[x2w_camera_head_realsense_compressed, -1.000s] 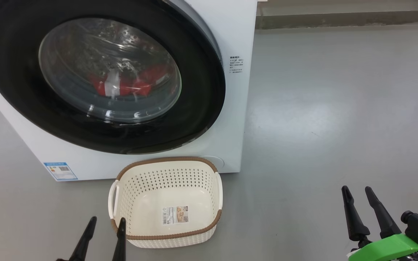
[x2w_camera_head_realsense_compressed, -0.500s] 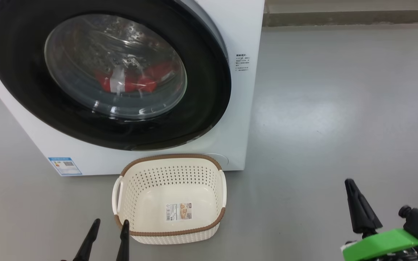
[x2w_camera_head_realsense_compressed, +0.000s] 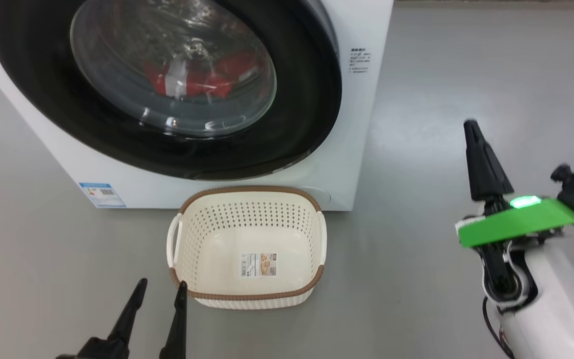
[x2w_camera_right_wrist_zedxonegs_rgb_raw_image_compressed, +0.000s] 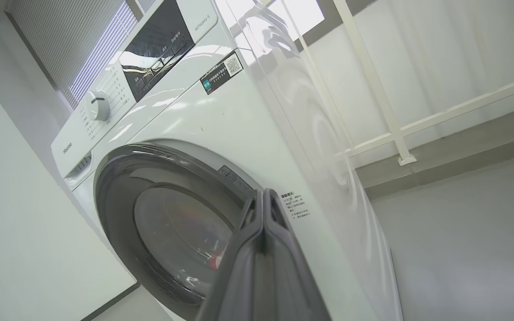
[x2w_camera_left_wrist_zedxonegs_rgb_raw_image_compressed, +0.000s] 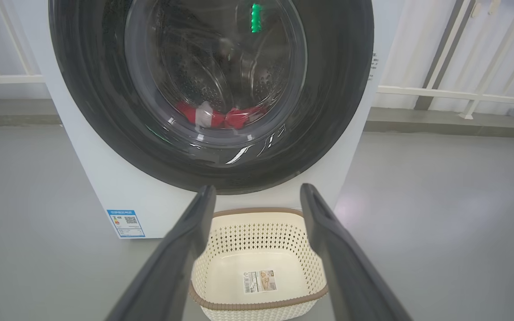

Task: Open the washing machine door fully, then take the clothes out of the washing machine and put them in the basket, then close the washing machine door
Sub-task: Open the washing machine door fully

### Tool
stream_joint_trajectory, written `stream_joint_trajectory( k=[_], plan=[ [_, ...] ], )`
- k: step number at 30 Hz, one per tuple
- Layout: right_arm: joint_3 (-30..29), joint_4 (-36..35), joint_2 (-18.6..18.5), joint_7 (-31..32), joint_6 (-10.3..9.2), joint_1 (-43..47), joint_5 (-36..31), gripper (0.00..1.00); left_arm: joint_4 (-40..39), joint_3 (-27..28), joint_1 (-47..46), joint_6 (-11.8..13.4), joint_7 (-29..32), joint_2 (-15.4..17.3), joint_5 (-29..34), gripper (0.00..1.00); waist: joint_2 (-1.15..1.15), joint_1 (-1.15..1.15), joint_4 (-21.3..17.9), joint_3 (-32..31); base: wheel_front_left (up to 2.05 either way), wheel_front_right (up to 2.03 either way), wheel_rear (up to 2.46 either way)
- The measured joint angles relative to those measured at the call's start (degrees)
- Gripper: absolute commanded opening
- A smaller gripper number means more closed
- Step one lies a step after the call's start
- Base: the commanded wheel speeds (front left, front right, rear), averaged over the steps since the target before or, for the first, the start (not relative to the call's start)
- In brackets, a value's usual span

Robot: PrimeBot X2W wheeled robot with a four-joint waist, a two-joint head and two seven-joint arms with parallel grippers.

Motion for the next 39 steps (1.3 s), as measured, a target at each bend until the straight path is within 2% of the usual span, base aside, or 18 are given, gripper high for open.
stream_joint_trajectory(
  k=[10,22,30,39],
  plan=[
    [2.63,4.8,-2.14,-0.01,0.0,-12.29,4.58,0.0,0.05,-1.27,-2.52,-0.14,0.0,-0.01,-0.88,1.0,0.0,0.0,3.18,3.75,0.0,0.0,0.0],
    [11.05,12.29,-6.55,1.23,0.0,-26.96,18.34,0.0,0.36,-2.96,-6.63,-0.65,-0.01,-0.05,-2.1,1.0,0.0,0.0,5.8,8.6,0.0,0.0,0.0],
    [15.5,15.91,-9.54,10.6,0.0,-35.72,28.97,0.0,0.71,-4.17,-9.73,-0.66,-0.01,-0.12,-3.09,1.0,0.0,0.0,7.66,12.52,0.0,0.0,0.0],
    [18.75,19.08,-12.4,23.71,0.0,-42.24,37.26,0.0,0.94,-5.57,-12.32,-0.66,-0.01,-0.21,-4.02,1.0,0.0,0.0,9.82,16.54,0.0,0.0,0.0]
  ],
)
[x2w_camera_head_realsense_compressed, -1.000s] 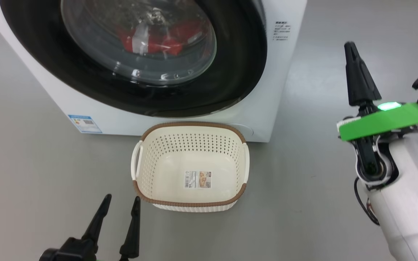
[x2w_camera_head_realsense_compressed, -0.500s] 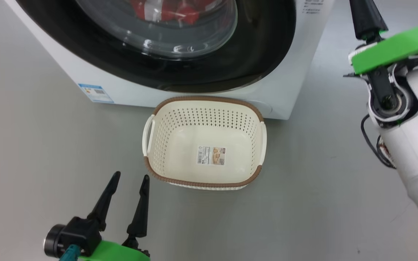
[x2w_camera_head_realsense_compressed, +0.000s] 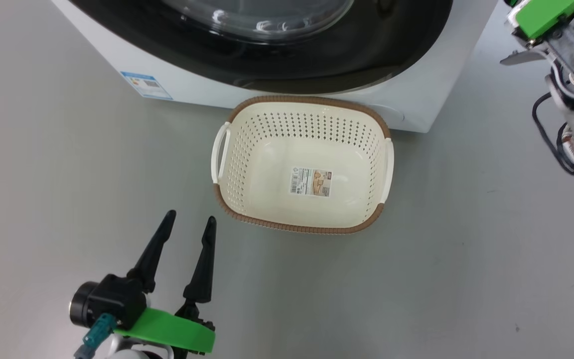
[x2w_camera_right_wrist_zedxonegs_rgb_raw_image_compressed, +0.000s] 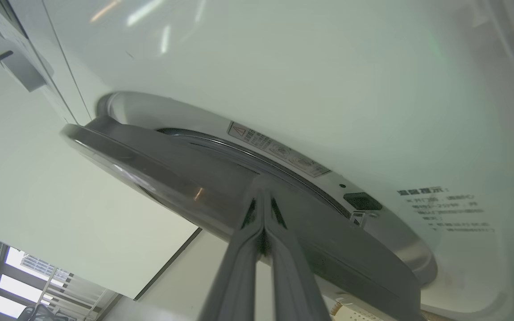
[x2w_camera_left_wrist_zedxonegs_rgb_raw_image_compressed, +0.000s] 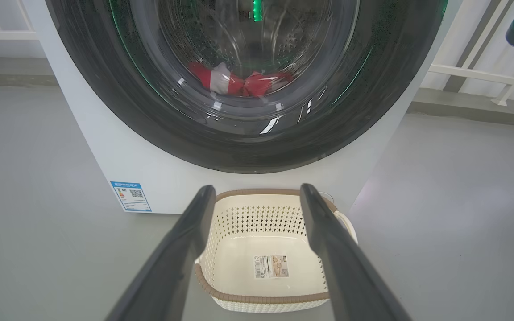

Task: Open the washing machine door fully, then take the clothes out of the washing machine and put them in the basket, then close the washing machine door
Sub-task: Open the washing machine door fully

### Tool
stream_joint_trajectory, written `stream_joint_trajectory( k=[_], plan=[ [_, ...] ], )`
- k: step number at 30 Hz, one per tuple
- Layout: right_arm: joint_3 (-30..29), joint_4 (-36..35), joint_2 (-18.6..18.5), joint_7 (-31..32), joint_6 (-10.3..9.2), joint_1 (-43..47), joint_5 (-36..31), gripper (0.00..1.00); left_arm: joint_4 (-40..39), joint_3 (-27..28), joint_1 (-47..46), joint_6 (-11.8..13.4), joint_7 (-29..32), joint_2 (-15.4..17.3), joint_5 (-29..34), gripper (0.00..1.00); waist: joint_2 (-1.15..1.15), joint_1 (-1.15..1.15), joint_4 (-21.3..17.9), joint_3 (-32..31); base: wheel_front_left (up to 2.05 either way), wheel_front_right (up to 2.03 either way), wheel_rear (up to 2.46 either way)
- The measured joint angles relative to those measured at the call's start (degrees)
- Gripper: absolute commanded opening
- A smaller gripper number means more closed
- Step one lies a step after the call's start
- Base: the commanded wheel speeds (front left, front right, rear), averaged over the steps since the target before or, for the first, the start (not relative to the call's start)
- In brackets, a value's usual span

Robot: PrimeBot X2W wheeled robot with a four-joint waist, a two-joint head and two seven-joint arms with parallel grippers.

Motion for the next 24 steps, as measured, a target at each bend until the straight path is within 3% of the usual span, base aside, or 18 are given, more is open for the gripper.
stream_joint_trajectory(
  k=[10,24],
  plan=[
    [0.23,4.25,-0.93,10.16,0.0,-6.1,5.16,0.0,0.13,-0.74,-1.25,0.0,0.0,-0.02,-0.97,1.0,0.0,0.0,1.37,3.09,0.0,0.0,0.0],
    [-0.35,9.0,-0.93,18.61,-0.02,-10.21,8.84,0.0,0.51,-2.49,-2.32,0.02,0.0,-0.07,-2.02,1.0,0.0,0.0,2.63,3.84,0.0,0.0,0.0]
  ],
)
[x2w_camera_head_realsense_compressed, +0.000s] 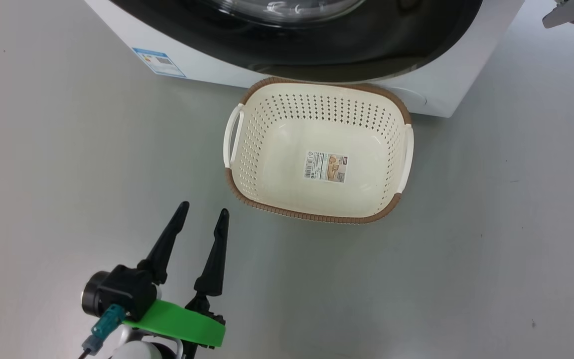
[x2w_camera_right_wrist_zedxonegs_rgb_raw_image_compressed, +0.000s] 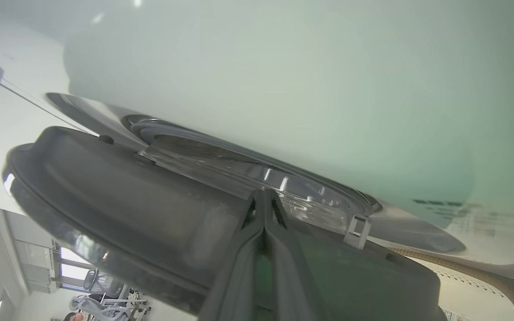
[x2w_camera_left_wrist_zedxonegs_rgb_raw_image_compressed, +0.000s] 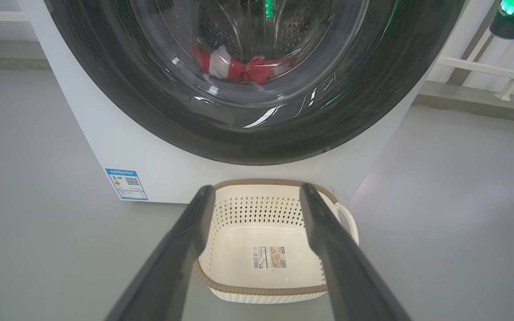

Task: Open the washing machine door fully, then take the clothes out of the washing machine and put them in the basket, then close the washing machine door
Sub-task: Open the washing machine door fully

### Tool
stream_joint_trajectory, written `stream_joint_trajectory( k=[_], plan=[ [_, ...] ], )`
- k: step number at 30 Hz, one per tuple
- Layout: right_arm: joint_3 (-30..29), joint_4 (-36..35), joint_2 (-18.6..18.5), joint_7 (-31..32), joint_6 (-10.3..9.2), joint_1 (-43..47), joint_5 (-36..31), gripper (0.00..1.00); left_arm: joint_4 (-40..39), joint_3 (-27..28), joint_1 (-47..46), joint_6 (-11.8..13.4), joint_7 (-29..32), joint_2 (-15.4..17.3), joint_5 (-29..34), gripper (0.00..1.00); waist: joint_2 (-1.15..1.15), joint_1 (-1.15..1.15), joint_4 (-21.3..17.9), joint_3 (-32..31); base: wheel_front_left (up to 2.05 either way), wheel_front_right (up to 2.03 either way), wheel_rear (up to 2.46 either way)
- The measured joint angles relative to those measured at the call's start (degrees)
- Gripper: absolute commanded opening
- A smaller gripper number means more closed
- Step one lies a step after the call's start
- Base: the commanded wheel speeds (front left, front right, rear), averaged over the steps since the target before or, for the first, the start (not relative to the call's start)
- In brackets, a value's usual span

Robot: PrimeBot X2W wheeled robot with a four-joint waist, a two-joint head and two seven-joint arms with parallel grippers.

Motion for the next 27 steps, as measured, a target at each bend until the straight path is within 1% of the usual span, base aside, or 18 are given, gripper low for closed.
stream_joint_trajectory(
  k=[7,15,22,27],
  plan=[
    [-0.9,0.12,0.68,4.89,0.0,1.52,2.48,0.0,0.33,-0.49,0.02,0.01,0.0,0.0,0.01,1.0,0.0,0.0,-0.1,-1.87,0.0,0.0,0.0],
    [-1.08,-0.23,2.52,8.88,0.0,4.67,3.72,0.0,0.68,-0.73,0.53,0.01,0.0,0.0,0.11,1.0,0.0,0.0,-0.69,-4.21,0.0,0.0,0.0],
    [-0.44,-2.75,3.26,11.25,0.01,8.68,3.41,0.0,0.76,-0.77,0.92,0.01,0.0,0.01,0.2,1.0,0.0,0.0,-1.0,-6.37,0.0,0.0,0.0],
    [0.33,-4.97,4.54,12.52,0.01,11.43,3.24,0.0,0.8,-0.77,2.14,0.08,0.0,0.03,0.59,1.0,0.0,0.0,-1.2,-7.51,0.0,0.0,0.0]
  ],
)
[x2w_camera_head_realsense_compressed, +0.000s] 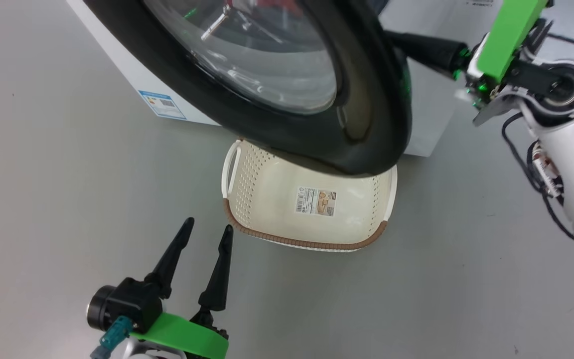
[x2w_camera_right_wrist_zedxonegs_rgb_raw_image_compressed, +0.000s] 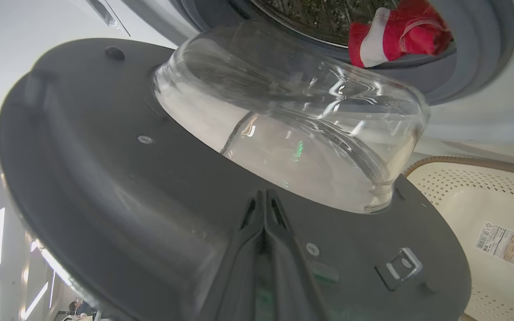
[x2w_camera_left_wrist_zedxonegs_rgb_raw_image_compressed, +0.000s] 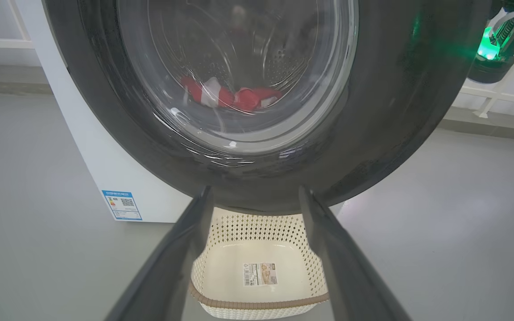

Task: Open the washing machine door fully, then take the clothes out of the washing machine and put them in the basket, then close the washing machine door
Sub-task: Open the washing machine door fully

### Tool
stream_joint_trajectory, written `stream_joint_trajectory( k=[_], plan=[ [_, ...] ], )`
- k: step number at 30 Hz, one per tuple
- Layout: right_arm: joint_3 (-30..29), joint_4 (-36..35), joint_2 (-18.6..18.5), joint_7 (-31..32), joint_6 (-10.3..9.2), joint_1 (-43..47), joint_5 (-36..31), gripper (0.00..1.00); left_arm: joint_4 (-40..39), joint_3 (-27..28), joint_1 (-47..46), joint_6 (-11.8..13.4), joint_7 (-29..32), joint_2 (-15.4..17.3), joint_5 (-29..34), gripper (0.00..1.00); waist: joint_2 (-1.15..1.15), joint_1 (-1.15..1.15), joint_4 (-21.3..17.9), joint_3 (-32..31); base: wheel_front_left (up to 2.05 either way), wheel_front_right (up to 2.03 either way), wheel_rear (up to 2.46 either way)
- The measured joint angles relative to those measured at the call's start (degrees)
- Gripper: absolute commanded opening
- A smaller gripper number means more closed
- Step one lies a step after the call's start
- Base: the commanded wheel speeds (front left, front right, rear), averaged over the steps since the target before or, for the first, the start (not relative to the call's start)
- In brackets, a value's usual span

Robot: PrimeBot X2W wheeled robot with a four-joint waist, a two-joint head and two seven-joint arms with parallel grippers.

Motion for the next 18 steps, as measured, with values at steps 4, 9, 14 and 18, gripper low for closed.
stream_joint_trajectory(
  k=[4,9,14,18],
  plan=[
    [0.14,-3.13,1.02,1.26,0.0,3.19,-0.05,0.0,-0.03,0.04,0.57,0.02,0.0,0.0,0.03,1.0,0.0,0.0,-0.24,-1.1,0.0,0.0,0.0],
    [0.25,-5.09,1.75,2.45,0.0,5.35,-0.05,0.0,-0.04,0.19,1.1,0.07,0.0,0.02,0.08,1.0,0.0,0.0,-0.54,-1.88,0.0,0.0,0.0],
    [0.26,-6.45,2.15,3.42,0.0,7.1,-0.07,0.0,-0.18,0.19,1.2,0.07,0.0,0.02,0.47,1.0,0.0,0.0,-0.82,-2.43,0.0,0.0,0.0],
    [0.1,-7.32,2.37,2.55,0.0,7.76,-1.04,0.0,-0.21,0.19,1.82,0.07,0.0,0.02,0.47,1.0,0.0,0.0,-0.88,-2.61,0.0,0.0,0.0]
  ],
)
